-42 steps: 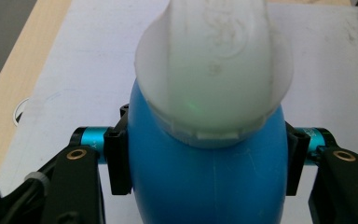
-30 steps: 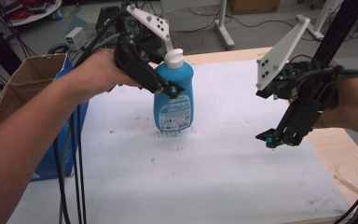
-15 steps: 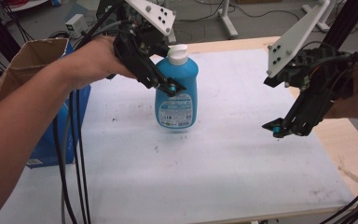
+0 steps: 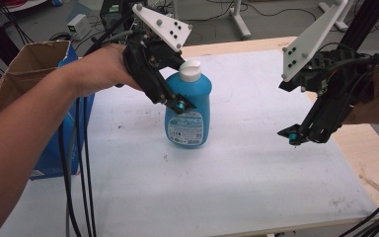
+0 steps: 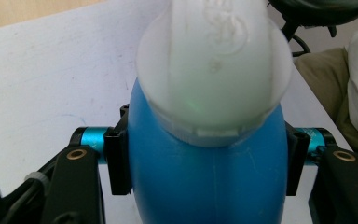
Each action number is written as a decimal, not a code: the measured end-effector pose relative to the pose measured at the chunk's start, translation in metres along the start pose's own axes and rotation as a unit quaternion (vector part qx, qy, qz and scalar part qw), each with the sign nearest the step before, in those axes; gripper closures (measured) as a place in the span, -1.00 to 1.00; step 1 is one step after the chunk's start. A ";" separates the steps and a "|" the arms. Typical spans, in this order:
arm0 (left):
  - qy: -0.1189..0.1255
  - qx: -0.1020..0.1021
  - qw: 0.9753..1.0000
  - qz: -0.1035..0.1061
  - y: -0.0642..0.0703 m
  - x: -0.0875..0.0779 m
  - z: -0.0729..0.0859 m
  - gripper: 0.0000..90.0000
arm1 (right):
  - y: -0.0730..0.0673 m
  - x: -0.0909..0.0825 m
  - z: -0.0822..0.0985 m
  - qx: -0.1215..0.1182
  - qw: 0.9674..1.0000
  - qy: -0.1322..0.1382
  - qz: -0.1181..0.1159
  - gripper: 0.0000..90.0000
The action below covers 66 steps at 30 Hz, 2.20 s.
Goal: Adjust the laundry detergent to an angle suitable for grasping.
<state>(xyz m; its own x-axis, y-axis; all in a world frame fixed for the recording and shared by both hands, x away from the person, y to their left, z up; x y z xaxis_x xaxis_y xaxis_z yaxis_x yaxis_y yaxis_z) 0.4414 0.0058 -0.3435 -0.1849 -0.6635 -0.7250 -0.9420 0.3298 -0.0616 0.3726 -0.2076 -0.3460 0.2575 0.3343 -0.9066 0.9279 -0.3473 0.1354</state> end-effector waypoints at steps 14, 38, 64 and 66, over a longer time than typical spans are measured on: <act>0.006 0.009 1.000 0.009 0.003 0.016 0.000 -0.15 | 0.003 0.001 0.000 0.000 1.000 0.002 0.000 -0.93; 0.005 0.018 1.000 0.024 0.006 0.025 0.007 -0.16 | 0.004 0.002 0.000 0.002 1.000 0.000 -0.001 -0.93; 0.054 -0.067 0.996 0.016 0.003 0.014 0.006 -0.50 | 0.003 0.002 0.000 0.000 1.000 -0.001 -0.002 -0.93; 0.067 -0.076 0.995 0.007 0.002 0.007 0.005 -0.51 | 0.003 0.002 0.000 0.000 1.000 0.000 -0.001 -0.93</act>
<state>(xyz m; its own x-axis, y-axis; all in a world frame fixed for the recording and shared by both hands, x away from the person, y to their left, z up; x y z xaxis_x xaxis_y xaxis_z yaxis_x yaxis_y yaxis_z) 0.4394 0.0054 -0.3525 -0.2235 -0.7463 -0.6269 -0.9688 0.2405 0.0590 0.3757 -0.2076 -0.3474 0.2555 0.3358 -0.9066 0.9285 -0.3465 0.1334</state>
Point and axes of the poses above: each handheld gripper's, and its own axes: x roughly forward along the jaws, z roughly out of its underside, y roughly to its right, the point moved 6 cm from there along x, roughly forward along the jaws, and after that the axes turned 3 degrees about x, right-handed, at the moved point
